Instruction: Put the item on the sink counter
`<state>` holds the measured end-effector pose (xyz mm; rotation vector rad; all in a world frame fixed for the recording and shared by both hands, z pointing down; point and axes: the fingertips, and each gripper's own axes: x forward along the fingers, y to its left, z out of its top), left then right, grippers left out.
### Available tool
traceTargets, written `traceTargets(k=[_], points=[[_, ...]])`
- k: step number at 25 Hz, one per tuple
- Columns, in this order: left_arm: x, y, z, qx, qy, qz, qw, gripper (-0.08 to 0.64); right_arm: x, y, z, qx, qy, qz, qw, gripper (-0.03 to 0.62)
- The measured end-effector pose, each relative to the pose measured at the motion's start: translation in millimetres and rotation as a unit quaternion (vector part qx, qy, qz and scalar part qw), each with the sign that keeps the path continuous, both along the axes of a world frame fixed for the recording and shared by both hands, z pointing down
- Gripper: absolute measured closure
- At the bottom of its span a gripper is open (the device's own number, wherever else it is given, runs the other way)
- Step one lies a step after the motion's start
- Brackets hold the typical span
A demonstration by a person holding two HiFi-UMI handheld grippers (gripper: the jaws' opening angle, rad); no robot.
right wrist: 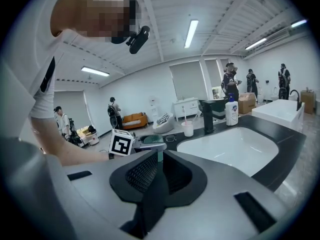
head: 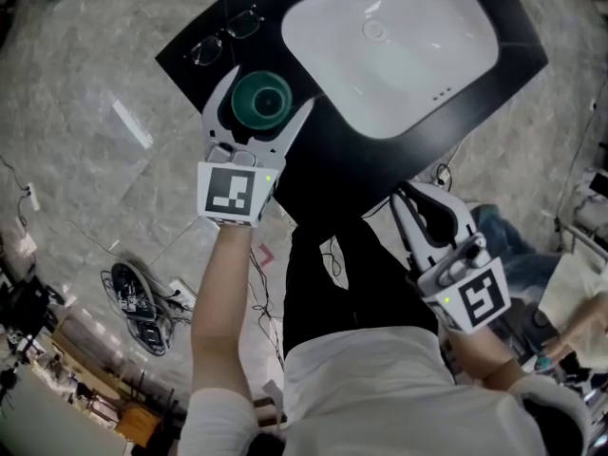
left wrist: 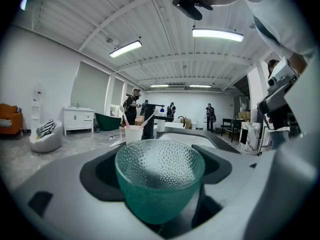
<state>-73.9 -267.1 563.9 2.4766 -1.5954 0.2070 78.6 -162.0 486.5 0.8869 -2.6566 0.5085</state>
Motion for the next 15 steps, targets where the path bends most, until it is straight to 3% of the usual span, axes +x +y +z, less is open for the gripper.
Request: traceTargets(k=[9, 15], points=[[4.1, -0.4, -0.2, 0.002, 0.002, 0.006, 1.0, 0.149, -1.5, 5.5, 5.1, -0.01, -0.006, 0.0, 1.0, 0.537], [3.4, -5.2, -1.3, 0.003, 0.008, -0.005, 0.9999, 0.094, -1.8, 5.3, 6.9, -0.011, -0.011, 0.002, 1.0, 0.537]])
